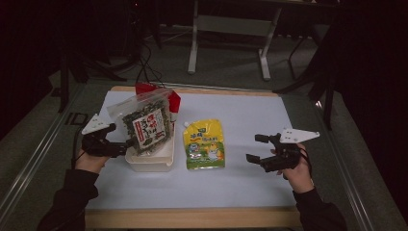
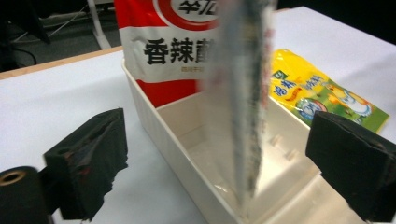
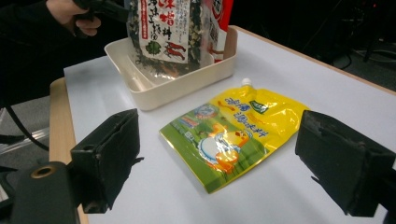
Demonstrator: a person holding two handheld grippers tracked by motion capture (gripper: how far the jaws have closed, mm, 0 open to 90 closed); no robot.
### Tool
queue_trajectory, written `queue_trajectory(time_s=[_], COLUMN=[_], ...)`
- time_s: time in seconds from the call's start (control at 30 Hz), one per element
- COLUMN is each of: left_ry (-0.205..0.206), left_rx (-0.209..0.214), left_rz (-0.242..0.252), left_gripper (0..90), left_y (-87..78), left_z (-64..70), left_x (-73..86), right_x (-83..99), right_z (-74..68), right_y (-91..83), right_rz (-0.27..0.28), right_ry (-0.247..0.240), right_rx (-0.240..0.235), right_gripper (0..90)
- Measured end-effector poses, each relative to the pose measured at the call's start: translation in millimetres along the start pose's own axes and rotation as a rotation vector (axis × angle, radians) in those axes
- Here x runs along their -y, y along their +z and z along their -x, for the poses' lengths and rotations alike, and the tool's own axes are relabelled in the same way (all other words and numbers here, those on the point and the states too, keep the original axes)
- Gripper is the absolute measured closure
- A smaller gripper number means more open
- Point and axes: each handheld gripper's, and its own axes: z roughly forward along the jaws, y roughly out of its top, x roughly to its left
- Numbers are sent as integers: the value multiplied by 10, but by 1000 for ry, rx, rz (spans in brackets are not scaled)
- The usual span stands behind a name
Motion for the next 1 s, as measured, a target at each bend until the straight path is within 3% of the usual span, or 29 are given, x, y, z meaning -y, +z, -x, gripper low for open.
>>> queue_trajectory(time_s=[0.13,0.37,0.5,0.67,0.7,1.0], left_ry=[-5,-1,18,36,48,68], left_rx=[-8,12,26,62,92,205], left_rz=[-2,67,77,93,89,87], left_gripper=[28,15,15,15,15,15], left_y=[-69,-260,-322,-395,-397,-276], left_z=[71,281,392,583,665,974], left_x=[4,44,40,66,91,181], right_x=[4,16,17,25,28,40], right_z=[-3,1,3,-2,-5,-28], right_y=[14,35,48,71,78,171], right_rz=[-10,-14,-10,-10,-12,-2], right_ry=[6,27,30,28,27,29], right_rx=[-7,-13,-10,5,15,36], right_gripper=[138,137,136,129,130,133])
